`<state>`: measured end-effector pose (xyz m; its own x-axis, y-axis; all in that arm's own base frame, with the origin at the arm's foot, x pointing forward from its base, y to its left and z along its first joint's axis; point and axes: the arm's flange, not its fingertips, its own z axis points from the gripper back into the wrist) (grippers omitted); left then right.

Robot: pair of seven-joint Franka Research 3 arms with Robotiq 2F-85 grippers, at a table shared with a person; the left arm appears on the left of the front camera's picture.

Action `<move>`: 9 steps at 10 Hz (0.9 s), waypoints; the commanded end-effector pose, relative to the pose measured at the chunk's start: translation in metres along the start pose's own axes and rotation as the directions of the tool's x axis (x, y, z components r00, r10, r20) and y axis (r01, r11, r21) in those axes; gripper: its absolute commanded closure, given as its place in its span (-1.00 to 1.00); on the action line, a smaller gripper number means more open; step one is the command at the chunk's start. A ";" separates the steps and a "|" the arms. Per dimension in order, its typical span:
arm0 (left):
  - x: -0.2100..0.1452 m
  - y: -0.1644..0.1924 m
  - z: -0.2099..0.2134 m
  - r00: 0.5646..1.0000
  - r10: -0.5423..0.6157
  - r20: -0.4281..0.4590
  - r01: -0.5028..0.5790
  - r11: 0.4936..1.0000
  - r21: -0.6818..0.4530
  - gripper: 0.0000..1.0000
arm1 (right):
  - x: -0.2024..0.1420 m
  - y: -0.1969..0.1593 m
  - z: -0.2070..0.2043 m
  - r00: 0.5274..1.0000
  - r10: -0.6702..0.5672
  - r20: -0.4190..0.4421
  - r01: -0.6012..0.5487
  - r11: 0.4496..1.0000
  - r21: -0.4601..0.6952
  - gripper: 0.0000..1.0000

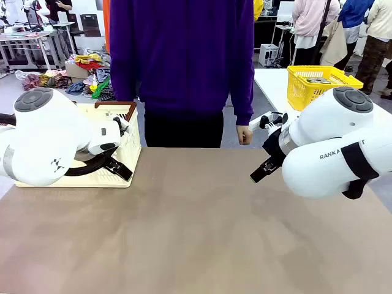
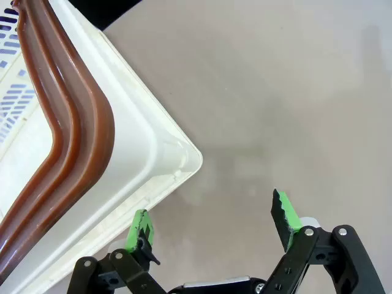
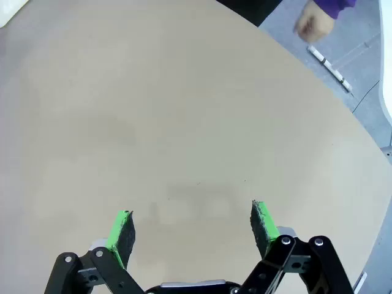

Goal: Place the drinks into the Shopping basket.
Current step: Pick up one drink and place it into the Shopping basket.

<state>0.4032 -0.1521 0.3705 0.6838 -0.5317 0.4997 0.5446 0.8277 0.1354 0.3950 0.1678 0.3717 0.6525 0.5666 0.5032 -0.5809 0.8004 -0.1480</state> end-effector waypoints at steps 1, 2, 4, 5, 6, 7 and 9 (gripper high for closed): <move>0.000 0.000 0.000 1.000 0.000 0.000 0.000 1.000 0.000 -1.00 | 0.000 0.000 0.000 1.000 0.000 0.000 0.000 1.000 0.000 -1.00; 0.000 0.000 0.000 1.000 0.000 0.000 0.000 1.000 0.000 -1.00 | 0.000 0.000 0.000 1.000 0.000 0.000 0.000 1.000 0.000 -1.00; 0.000 0.000 0.000 1.000 0.000 0.000 0.000 1.000 0.000 -1.00 | 0.000 0.000 0.000 1.000 0.000 0.000 0.000 1.000 0.000 -1.00; 0.000 0.000 0.000 1.000 0.000 0.000 0.000 1.000 0.000 -1.00 | 0.000 0.000 0.000 1.000 0.000 0.000 0.000 1.000 0.000 -1.00; 0.000 0.000 0.000 1.000 0.000 0.000 0.000 1.000 0.000 -1.00 | 0.000 0.000 0.000 1.000 0.000 0.000 0.000 1.000 0.000 -1.00; 0.000 0.000 0.000 1.000 0.000 0.000 0.000 1.000 0.000 -1.00 | 0.000 0.000 0.000 1.000 0.000 0.000 0.000 1.000 0.000 -1.00; 0.000 0.000 0.000 1.000 0.000 0.000 0.000 1.000 0.000 -1.00 | 0.000 0.000 0.000 1.000 0.000 0.000 0.000 1.000 0.000 -1.00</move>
<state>0.4028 -0.1530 0.3705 0.6829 -0.5331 0.4995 0.5459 0.8267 0.1360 0.3950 0.1679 0.3717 0.6522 0.5671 0.5030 -0.5812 0.8001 -0.1486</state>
